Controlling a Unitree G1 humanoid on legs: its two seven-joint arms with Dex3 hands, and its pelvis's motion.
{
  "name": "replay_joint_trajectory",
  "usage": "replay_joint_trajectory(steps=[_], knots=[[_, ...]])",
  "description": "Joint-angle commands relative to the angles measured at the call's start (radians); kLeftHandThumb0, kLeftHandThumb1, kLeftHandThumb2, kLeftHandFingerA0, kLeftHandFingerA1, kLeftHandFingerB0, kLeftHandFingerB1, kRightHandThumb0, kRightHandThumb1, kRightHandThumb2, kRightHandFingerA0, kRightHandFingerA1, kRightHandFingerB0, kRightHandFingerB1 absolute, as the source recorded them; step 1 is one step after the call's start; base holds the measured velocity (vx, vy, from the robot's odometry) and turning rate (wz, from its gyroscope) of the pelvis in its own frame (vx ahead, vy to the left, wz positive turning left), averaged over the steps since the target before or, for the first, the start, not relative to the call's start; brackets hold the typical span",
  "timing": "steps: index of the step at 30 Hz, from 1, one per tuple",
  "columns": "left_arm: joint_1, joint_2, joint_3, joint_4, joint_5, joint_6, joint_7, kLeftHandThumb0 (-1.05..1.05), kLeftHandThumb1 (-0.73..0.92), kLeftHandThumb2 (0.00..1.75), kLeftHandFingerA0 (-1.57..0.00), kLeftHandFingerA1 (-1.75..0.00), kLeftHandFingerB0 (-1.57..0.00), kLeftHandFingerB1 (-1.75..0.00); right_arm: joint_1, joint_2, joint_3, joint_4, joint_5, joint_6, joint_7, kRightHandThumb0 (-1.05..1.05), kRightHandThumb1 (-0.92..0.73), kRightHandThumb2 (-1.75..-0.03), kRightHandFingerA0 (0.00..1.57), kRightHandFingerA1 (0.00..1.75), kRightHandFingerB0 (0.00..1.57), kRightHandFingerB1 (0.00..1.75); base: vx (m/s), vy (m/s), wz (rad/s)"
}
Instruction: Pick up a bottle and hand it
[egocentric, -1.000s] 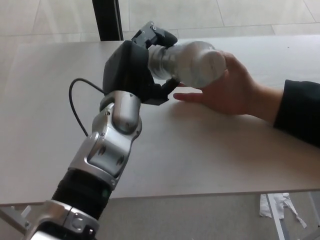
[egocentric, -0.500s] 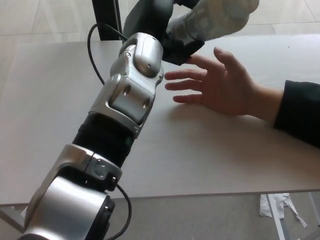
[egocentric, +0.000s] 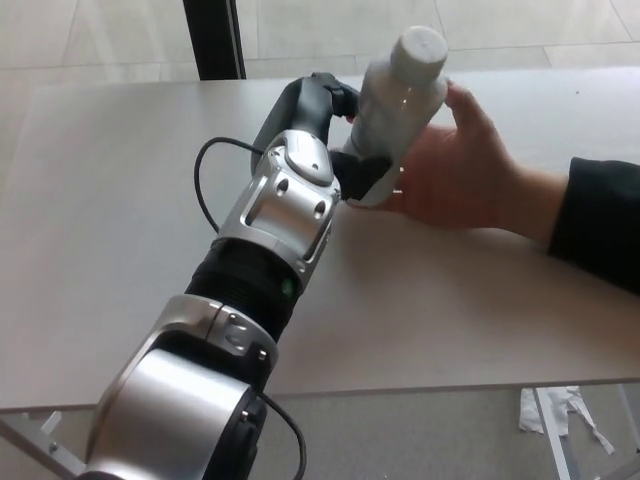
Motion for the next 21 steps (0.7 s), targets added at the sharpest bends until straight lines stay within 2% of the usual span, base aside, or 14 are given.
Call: replay_joint_trajectory(steps=[1, 2, 4, 5, 6, 8, 11, 12, 13, 14, 15, 16, 18, 21], knots=[[0.092, -0.199, 0.007, 0.041, -0.055, 0.085, 0.109, -0.26, 0.67, 0.67, -0.8, -1.36, -0.52, -0.67, -0.005, 0.003, 0.0, 0.019, 0.005, 0.014, -0.014, -0.44, -0.58, -0.57, 0.52, 0.43, 0.39, 0.32, 0.0, 0.0, 0.0], [0.086, -0.194, -0.013, 0.054, -0.042, 0.077, 0.102, -0.32, 0.73, 0.65, -0.78, -1.22, -0.64, -0.8, 0.008, 0.012, 0.004, -0.033, 0.009, 0.05, -0.03, -0.51, -0.45, -0.79, 0.42, 0.54, 0.33, 0.46, 0.0, 0.0, 0.0], [0.071, -0.194, -0.022, 0.071, -0.042, 0.074, 0.107, -0.31, 0.74, 0.66, -0.76, -1.15, -0.57, -0.77, 0.013, 0.014, 0.006, -0.051, 0.01, 0.061, -0.033, -0.51, -0.45, -0.8, 0.44, 0.54, 0.31, 0.46, 0.0, 0.0, 0.0], [0.05, -0.194, -0.033, 0.084, -0.039, 0.08, 0.097, -0.29, 0.73, 0.68, -0.75, -1.13, -0.61, -0.82, 0.012, 0.012, 0.007, -0.05, 0.008, 0.062, -0.034, -0.44, -0.57, -0.57, 0.49, 0.42, 0.39, 0.33, 0.0, 0.0, 0.0], [0.037, -0.195, -0.04, 0.087, -0.037, 0.086, 0.093, -0.25, 0.68, 0.7, -0.76, -1.12, -0.63, -0.81, 0.013, 0.013, 0.008, -0.054, 0.007, 0.062, -0.035, -0.44, -0.58, -0.57, 0.48, 0.43, 0.39, 0.32, 0.0, 0.0, 0.0], [0.01, -0.206, -0.05, 0.085, -0.037, 0.115, 0.106, -0.2, 0.62, 0.84, -0.83, -1.44, -0.67, -1.02, 0.015, 0.017, 0.006, -0.065, 0.018, 0.069, -0.032, -0.44, -0.58, -0.57, 0.49, 0.43, 0.41, 0.33, 0.0, 0.0, 0.0], [0.005, -0.212, -0.057, 0.077, -0.044, 0.119, 0.119, -0.2, 0.6, 0.87, -0.83, -1.51, -0.69, -1.08, 0.016, 0.023, 0.007, -0.083, 0.016, 0.084, -0.046, -0.44, -0.57, -0.57, 0.5, 0.44, 0.42, 0.33, 0.0, 0.0, 0.0], [0.012, -0.216, -0.067, 0.063, -0.041, 0.116, 0.122, -0.18, 0.59, 0.84, -0.83, -1.52, -0.71, -1.05, 0.017, 0.023, 0.007, -0.084, 0.016, 0.085, -0.046, -0.51, -0.45, -0.79, 0.44, 0.54, 0.33, 0.46, 0.0, 0.0, 0.0], [0.004, -0.221, -0.061, 0.065, -0.049, 0.12, 0.129, -0.2, 0.62, 0.77, -0.82, -1.48, -0.72, -0.94, 0.021, 0.023, 0.008, -0.094, 0.014, 0.089, -0.046, -0.51, -0.45, -0.8, 0.43, 0.55, 0.33, 0.46, 0.0, 0.0, 0.0], [0.008, -0.225, -0.066, 0.057, -0.049, 0.114, 0.133, -0.19, 0.62, 0.77, -0.79, -1.36, -0.74, -0.82, 0.017, 0.023, 0.006, -0.091, 0.02, 0.086, -0.04, -0.44, -0.57, -0.57, 0.47, 0.44, 0.41, 0.33, 0.0, 0.0, 0.0], [-0.005, -0.229, -0.073, 0.077, -0.045, 0.106, 0.138, -0.22, 0.65, 0.67, -0.76, -1.29, -0.71, -0.71, 0.015, 0.023, 0.004, -0.088, 0.024, 0.089, -0.037, -0.44, -0.57, -0.57, 0.46, 0.44, 0.41, 0.33, 0.0, 0.0, 0.0], [-0.015, -0.229, -0.082, 0.086, -0.042, 0.104, 0.135, -0.22, 0.65, 0.68, -0.76, -1.36, -0.7, -0.75, 0.012, 0.02, 0.006, -0.084, 0.022, 0.087, -0.034, -0.44, -0.58, -0.58, 0.46, 0.44, 0.4, 0.33, 0.0, 0.0, 0.0], [-0.04, -0.234, -0.082, 0.1, -0.048, 0.117, 0.137, -0.26, 0.69, 0.67, -0.71, -1.22, -0.66, -0.74, 0.002, 0.015, 0.008, -0.077, 0.013, 0.088, -0.038, -0.43, -0.58, -0.58, 0.47, 0.43, 0.4, 0.33, 0.0, 0.0, 0.0], [-0.045, -0.245, -0.067, 0.09, -0.067, 0.116, 0.15, -0.22, 0.67, 0.73, -0.74, -1.45, -0.59, -0.9, -0.003, 0.015, 0.007, -0.068, 0.014, 0.083, -0.034, -0.43, -0.58, -0.57, 0.48, 0.44, 0.41, 0.33, 0.0, 0.0, 0.0]])
